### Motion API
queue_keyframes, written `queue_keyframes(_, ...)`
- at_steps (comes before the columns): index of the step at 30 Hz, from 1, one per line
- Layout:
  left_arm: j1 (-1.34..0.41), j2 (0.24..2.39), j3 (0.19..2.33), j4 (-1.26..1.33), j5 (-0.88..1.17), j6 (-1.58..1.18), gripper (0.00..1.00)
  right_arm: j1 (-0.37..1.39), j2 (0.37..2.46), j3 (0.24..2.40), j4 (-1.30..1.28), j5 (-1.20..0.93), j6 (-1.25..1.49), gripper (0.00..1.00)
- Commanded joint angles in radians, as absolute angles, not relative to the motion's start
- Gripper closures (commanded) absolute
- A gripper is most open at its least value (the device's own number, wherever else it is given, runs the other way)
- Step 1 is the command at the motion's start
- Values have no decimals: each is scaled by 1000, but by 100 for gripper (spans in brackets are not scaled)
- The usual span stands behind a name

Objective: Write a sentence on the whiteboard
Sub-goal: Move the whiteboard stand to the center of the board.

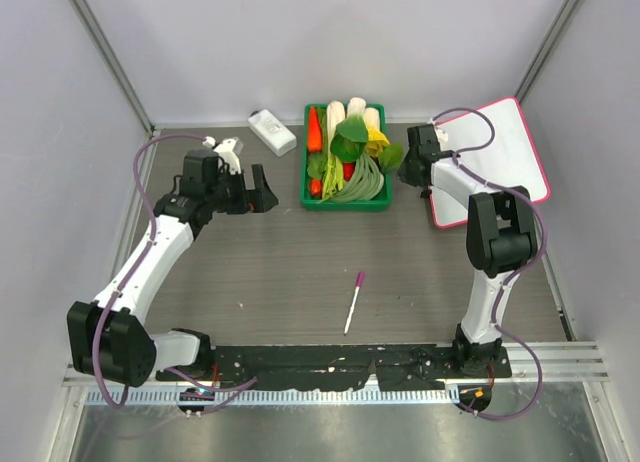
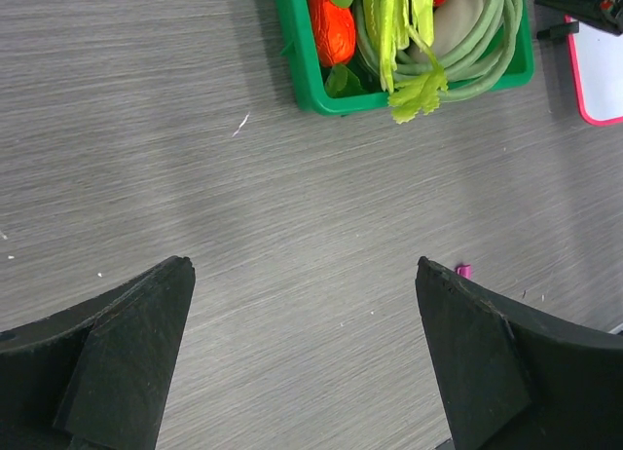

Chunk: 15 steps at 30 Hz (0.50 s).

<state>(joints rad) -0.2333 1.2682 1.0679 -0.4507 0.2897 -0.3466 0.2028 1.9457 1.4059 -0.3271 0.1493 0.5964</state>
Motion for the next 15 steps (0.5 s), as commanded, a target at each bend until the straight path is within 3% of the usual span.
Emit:
queue_keyframes(1, -230, 1239, 1069, -457, 279, -324, 0, 198, 1997, 1511, -313, 247, 558, 92)
queue_keyframes(5, -230, 1230, 1062, -456, 278, -325, 0, 198, 2080, 1592, -380, 330, 516, 98)
queue_keyframes(15, -232, 1232, 1058, -456, 282, -322, 0, 190, 2191, 1648, -523, 518, 477, 99)
